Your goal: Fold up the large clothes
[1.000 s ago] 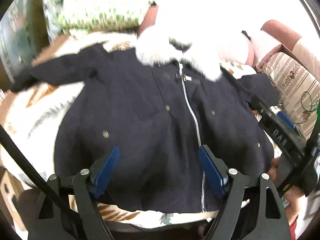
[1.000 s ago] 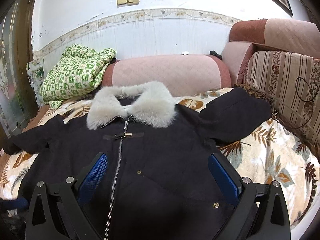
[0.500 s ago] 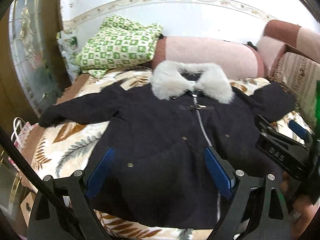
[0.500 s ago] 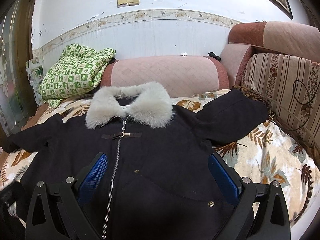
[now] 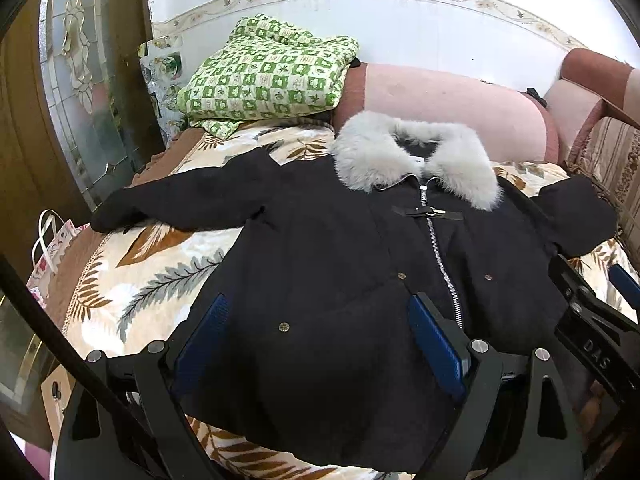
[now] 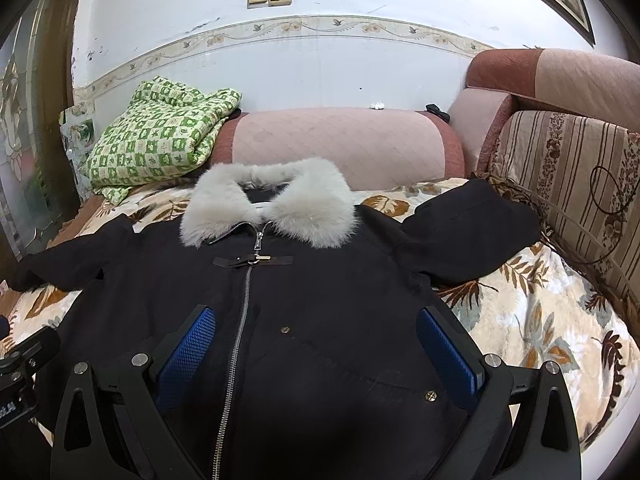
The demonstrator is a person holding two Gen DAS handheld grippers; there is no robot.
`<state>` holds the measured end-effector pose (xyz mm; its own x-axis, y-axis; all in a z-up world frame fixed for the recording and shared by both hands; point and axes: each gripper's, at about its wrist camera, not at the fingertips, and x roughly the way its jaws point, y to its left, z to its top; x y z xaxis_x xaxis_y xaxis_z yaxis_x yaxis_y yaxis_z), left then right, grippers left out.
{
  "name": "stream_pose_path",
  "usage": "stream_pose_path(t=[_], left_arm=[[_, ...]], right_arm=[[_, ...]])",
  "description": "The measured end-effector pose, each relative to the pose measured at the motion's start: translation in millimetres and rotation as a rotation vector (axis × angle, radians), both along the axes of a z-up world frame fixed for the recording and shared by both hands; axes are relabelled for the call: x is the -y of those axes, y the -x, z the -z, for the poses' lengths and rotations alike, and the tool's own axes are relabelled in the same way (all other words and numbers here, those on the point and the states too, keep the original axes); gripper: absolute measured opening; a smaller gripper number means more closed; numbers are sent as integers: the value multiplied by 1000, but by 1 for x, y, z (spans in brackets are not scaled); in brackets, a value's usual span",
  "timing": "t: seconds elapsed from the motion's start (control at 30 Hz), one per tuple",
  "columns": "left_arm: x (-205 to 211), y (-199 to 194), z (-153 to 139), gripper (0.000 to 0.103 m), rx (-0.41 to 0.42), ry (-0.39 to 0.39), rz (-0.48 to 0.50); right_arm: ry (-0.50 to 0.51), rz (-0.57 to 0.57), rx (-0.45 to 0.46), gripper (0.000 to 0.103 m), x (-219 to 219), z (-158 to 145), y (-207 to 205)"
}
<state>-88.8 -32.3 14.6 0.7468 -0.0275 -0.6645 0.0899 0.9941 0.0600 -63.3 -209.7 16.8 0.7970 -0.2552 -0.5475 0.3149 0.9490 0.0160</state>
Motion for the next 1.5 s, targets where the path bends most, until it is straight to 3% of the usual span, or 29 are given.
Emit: stream_pose_path(t=[0.4, 0.73, 1.13, 1.5], left_arm=[[2, -6, 11, 90, -1, -38, -4], [3, -5, 17, 90, 4, -52, 15], [-4, 20, 12, 90, -13, 40, 82], [-25, 69, -20, 90, 72, 118, 107]], right_arm=[[-44, 6, -11, 102, -5, 4, 8], [61, 49, 22, 102, -17, 6, 20], [141, 151, 59, 102, -26, 4, 68], [194, 146, 58, 102, -42, -15, 116]])
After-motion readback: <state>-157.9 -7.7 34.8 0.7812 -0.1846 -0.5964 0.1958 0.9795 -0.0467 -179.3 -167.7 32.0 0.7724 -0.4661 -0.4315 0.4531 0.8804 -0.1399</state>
